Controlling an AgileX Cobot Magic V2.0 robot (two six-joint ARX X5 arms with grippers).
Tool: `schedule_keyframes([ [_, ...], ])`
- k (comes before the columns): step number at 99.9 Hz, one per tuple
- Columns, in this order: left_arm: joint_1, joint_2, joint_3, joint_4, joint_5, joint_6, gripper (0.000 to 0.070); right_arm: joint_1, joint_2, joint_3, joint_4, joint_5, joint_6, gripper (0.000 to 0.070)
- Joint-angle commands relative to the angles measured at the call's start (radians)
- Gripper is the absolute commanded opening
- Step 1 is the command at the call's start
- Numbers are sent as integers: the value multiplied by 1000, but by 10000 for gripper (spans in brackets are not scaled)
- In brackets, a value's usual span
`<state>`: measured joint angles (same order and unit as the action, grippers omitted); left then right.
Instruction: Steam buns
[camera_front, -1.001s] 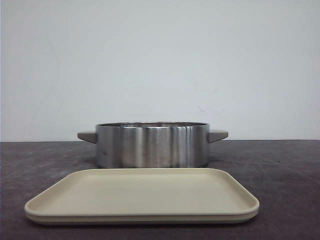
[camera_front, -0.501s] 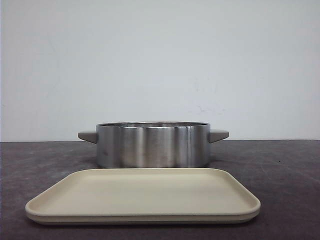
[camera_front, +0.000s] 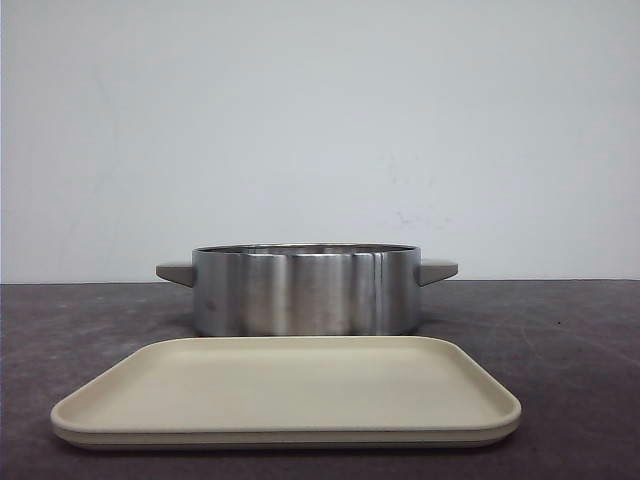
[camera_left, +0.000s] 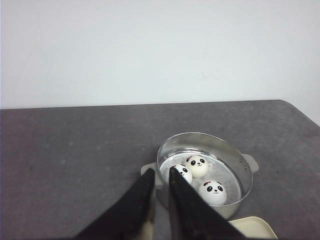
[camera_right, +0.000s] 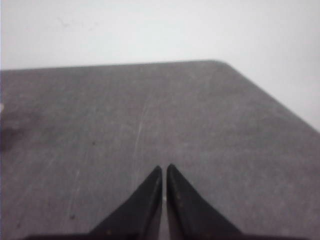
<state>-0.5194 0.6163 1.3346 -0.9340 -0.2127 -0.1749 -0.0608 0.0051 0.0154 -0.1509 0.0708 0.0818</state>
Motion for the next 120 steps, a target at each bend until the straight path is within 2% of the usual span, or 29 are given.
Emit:
schedule_keyframes([
  [1,-3,4,13,14,-5,-2,0,-1,-2,-3,-25,-16,13,9],
  [40,-3,4,13,14,-5,-2,0,0,-2,-3,-24,-55,8,9],
  [120,-3,4,13,14,-5,-2,0,-1,-2,-3,-6,-48,8,9],
])
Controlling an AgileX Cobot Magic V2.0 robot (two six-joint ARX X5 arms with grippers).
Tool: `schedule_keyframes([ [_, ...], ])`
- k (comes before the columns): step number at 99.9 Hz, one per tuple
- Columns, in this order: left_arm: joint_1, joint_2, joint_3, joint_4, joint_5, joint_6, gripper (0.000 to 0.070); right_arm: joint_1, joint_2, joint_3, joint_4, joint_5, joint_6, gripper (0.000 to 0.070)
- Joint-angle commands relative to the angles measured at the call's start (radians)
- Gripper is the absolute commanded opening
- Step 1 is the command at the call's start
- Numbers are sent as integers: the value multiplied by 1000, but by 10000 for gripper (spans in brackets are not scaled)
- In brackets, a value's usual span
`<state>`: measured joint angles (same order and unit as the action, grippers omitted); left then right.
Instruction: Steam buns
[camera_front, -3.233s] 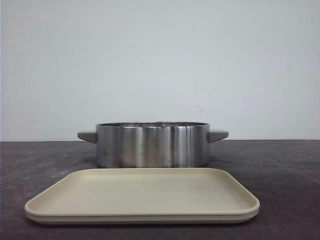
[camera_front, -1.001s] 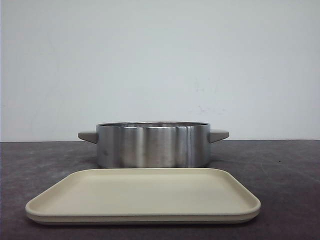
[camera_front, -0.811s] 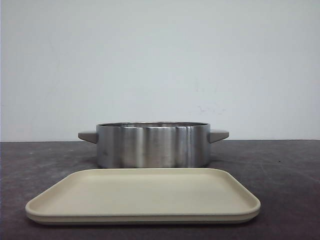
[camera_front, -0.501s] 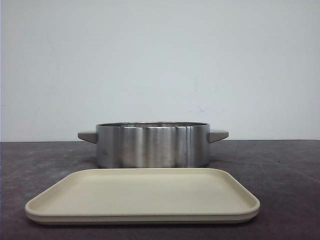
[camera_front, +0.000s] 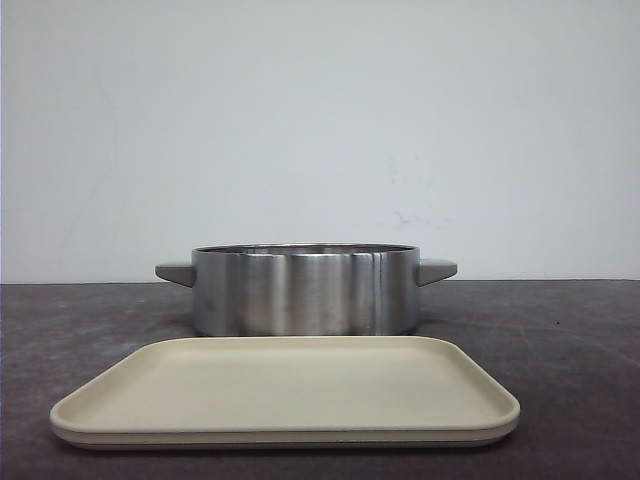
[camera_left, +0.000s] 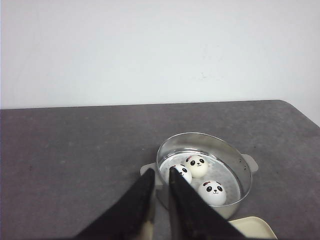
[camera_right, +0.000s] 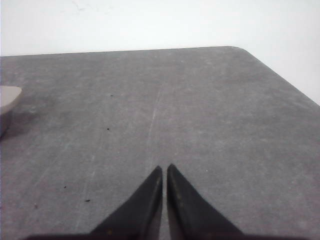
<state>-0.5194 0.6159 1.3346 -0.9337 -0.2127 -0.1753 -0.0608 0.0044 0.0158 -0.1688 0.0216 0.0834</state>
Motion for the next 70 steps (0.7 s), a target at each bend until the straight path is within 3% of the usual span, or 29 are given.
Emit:
schedule_keyframes([
  [1,-3,4,13,14,-5,-1,0,-1,-1,-4,12,2,7,9],
  [45,18,-9,5,28,-6,36,0,-1,-1,-4,12,2,7,9],
  [59,80,-45,-132,177,2,75,0,-1,-1,-4,12,2,7,9],
  [70,142,-103,-345,354,63,73,0,-1,-1,-4,12,2,7,9],
])
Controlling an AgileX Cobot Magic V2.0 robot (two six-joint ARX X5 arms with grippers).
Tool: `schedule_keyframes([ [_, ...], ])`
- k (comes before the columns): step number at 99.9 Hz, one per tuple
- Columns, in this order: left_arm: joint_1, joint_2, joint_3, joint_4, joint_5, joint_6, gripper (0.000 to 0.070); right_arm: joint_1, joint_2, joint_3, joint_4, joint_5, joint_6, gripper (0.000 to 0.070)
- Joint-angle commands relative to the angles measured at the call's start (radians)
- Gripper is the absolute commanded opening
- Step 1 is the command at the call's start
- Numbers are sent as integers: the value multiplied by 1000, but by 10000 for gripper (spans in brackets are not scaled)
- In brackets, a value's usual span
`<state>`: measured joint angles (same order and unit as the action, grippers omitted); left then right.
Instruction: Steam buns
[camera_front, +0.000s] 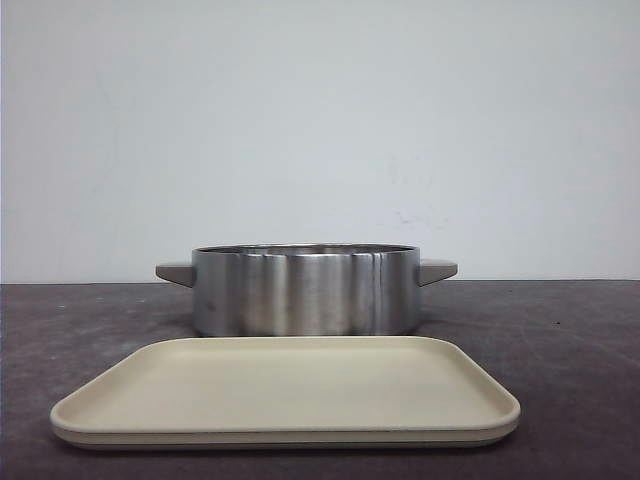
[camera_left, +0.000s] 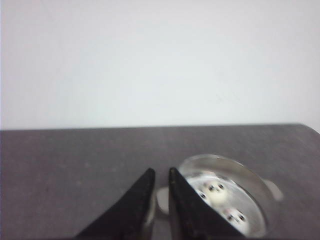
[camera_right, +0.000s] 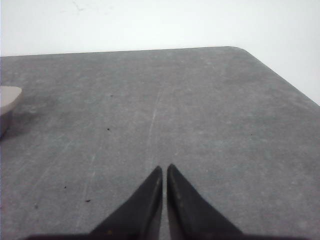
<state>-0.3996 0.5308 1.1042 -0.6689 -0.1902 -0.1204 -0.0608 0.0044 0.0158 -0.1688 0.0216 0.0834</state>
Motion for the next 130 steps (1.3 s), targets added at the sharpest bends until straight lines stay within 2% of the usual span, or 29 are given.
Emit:
schedule_keyframes([
  [1,31,-27,-148,115,55,18,0,-1,-1,-4,12,2,7,9],
  [14,114,-114,-420,299,232,-29,0,-1,-1,-4,12,2,7,9],
  [26,187,-201,-619,439,319,-72,0,-1,-1,-4,12,1,7,9],
  [41,278,-314,-801,537,319,-64,0,-1,-1,-4,12,2,7,9],
  [68,414,-447,-956,534,322,-67,0,-1,-1,-4,12,1,7,9],
  [86,436,-450,-998,534,318,29,0,-1,-1,-4,12,2,7,9],
  [116,441,-503,-1091,529,319,9,0,-1,-1,-4,12,2,7,9],
  [130,441,-528,-1091,483,310,45,0,-1,-1,-4,12,2,7,9],
])
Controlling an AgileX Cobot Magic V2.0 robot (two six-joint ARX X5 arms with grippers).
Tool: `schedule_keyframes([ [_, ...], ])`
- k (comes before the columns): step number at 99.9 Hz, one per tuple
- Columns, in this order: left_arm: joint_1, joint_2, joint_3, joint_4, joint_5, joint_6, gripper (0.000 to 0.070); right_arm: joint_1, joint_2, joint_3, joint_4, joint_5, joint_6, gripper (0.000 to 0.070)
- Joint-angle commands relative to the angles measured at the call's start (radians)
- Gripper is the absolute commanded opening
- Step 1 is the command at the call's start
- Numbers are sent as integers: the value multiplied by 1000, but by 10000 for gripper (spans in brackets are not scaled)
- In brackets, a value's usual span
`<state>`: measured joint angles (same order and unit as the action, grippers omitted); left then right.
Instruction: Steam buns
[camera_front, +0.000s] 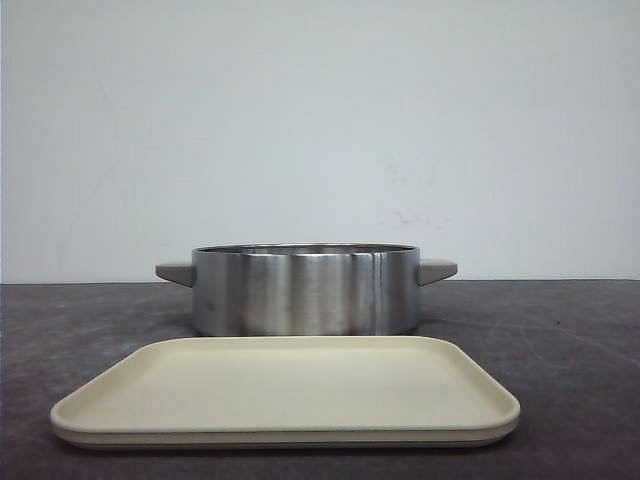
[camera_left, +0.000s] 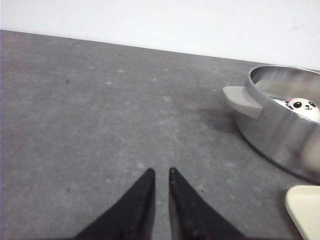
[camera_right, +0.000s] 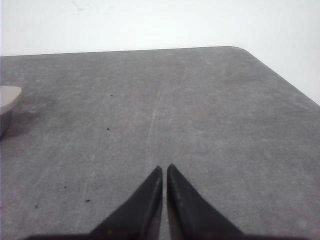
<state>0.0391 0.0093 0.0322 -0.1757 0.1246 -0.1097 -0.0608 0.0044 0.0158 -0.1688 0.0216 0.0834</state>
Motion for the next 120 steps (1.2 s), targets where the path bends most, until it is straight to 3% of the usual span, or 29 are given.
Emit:
schedule_keyframes([
  [1,2,-6,-19,-10,-5,40,0,-1,-1,-4,12,2,7,9],
  [42,2,-6,-19,-11,-27,124,0,-1,-1,-4,11,2,7,9],
  [54,2,-6,-18,-8,-27,85,0,-1,-1,-4,11,2,7,9],
  [120,2,-6,-18,-8,-27,86,0,-1,-1,-4,12,2,7,9],
])
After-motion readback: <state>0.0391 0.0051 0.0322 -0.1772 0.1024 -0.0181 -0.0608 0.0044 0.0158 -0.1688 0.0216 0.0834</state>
